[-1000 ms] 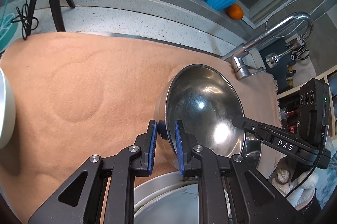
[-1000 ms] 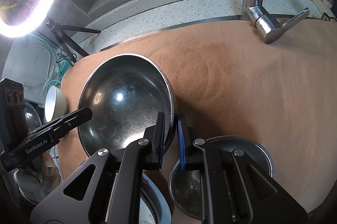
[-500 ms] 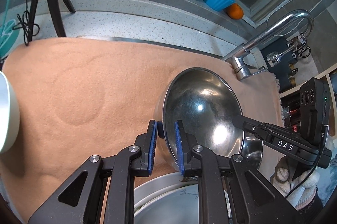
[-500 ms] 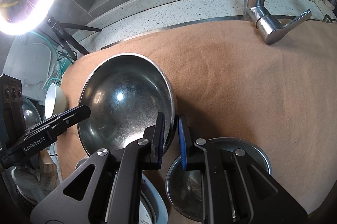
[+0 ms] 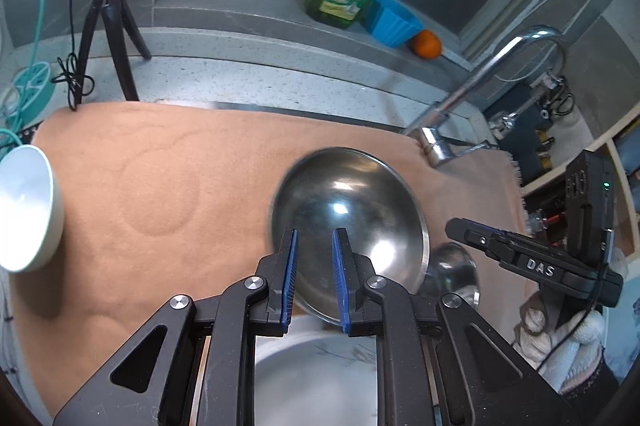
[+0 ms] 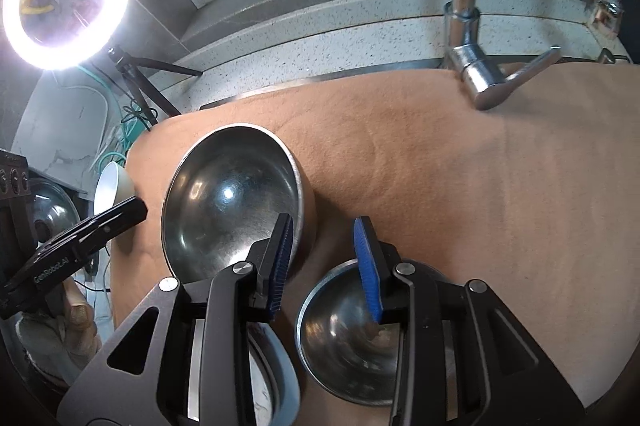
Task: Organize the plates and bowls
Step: 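Open both grippers and grasp the rim of the red-bottomed small steel bowl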
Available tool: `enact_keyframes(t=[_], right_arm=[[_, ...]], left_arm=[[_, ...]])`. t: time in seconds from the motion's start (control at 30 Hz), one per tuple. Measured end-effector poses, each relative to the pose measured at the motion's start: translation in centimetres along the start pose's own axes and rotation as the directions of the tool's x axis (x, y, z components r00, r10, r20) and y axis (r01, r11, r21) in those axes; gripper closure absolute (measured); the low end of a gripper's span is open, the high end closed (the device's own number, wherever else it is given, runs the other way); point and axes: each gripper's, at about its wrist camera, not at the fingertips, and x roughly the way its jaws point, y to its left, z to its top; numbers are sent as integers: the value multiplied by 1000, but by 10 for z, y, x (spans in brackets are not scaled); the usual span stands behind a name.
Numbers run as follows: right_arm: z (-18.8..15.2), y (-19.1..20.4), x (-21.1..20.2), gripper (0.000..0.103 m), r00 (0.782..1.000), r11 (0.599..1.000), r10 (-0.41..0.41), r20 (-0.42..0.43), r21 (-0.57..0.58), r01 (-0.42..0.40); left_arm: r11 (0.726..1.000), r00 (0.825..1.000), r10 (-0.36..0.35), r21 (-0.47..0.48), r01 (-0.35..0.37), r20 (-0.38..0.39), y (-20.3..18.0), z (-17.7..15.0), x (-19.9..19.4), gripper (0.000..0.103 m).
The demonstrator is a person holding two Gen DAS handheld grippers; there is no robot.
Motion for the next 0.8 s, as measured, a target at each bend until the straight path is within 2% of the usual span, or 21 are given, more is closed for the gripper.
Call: enact_keyframes(t=[0.37,0.53,0.8], right_arm=[[-21,-38,-26,69,999,999,-30,18,23,29],[-33,-51,-30,62,999,999,-34,10,33,33],[-47,-69,-33,59,999,998,-47,-4,36,47]], left_arm=[[993,990,-106,32,109,-93,-49,-32,16,87],[990,983,-126,42,132,-134,-66,-42,28,87],[991,979,-121,45,130,-161,-79,-52,40,84]])
